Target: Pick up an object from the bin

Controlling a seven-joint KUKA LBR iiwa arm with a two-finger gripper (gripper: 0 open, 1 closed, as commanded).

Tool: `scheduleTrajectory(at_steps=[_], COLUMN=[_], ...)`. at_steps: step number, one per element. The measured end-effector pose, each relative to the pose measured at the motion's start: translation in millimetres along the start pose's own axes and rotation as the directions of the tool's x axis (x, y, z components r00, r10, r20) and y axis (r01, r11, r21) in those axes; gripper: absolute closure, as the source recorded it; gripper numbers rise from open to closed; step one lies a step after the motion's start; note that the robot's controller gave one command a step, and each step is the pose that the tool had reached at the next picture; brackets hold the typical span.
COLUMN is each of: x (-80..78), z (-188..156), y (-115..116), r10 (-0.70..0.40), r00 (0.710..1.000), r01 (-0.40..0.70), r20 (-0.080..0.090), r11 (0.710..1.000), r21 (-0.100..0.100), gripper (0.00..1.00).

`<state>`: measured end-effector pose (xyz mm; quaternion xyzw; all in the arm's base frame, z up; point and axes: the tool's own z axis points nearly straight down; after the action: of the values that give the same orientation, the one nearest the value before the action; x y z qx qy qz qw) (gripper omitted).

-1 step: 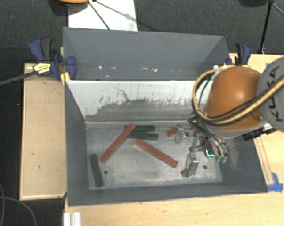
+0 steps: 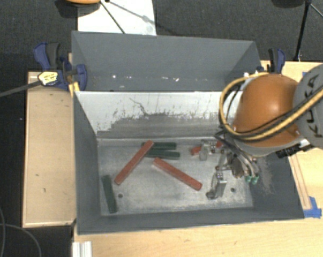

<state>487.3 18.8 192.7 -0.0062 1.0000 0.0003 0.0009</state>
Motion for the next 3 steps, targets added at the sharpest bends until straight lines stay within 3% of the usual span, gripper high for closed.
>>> scheduleTrajectory(at_steps=[1,2,3], x=[-8.4,-12.0,-24.5], z=[25.6,91.2,122.3], y=[-7.5,-0.1,-0.6], r10=[0.026,-0.058,-0.061], r00=[1.000,0.998,0.998], r01=[-0.026,0.058,0.061], r20=[0.012,0.004,0.000], r11=[1.000,0.998,0.998], r21=[-0.001,0.000,0.000], gripper=[0.00,0.00,1.00])
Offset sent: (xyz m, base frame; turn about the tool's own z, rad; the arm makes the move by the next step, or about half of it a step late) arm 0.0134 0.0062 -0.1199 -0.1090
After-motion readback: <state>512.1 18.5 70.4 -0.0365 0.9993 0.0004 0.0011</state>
